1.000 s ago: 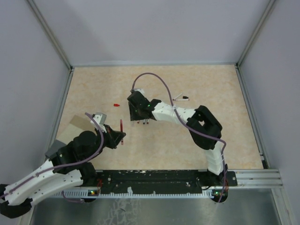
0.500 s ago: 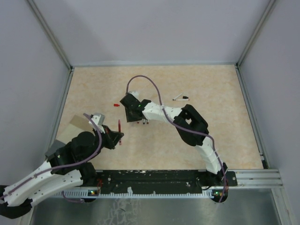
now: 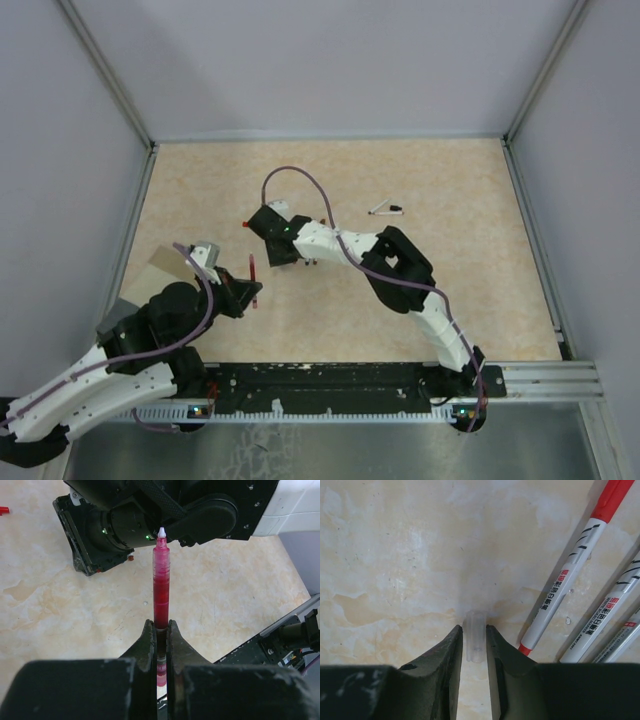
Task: Insert the pens into the pen caps
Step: Move the pen cap to the center of the board, then insert the pen cap onto the pen.
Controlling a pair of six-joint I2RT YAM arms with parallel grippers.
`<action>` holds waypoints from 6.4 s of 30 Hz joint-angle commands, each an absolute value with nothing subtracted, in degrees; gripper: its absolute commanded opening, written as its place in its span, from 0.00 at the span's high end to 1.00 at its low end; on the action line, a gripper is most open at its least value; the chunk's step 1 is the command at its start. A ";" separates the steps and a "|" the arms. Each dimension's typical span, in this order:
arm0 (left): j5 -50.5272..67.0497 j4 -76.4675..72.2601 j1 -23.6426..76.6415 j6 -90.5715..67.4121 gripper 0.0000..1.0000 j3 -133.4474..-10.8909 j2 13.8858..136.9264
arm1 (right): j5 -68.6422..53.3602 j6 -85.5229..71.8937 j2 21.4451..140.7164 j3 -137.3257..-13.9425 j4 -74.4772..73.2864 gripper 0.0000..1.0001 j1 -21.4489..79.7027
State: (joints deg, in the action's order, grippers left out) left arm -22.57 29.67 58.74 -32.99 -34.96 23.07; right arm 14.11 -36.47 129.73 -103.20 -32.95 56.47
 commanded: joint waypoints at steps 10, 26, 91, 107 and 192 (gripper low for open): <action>-24.06 30.27 58.54 -33.02 1.00 -35.83 21.77 | 12.13 -33.28 122.93 -98.33 -31.56 0.93 58.21; -16.46 25.16 58.54 -30.29 1.00 -35.44 31.25 | 16.00 -39.11 84.80 -51.74 -28.46 0.93 55.89; -8.67 15.82 58.54 -31.35 1.00 -32.27 40.51 | 14.17 -44.74 64.93 -39.15 -28.74 1.00 52.91; 10.36 3.75 58.58 -24.47 1.00 -35.40 51.73 | 17.27 -60.84 38.56 -24.20 6.38 1.00 52.31; -5.04 -2.80 58.57 -32.98 1.00 -38.14 50.92 | 4.63 -57.21 56.47 -22.15 28.29 1.00 64.64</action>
State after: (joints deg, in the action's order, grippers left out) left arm 1.63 6.52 59.48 -33.58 -35.94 52.75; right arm 12.32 -54.57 53.58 -23.57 27.77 58.72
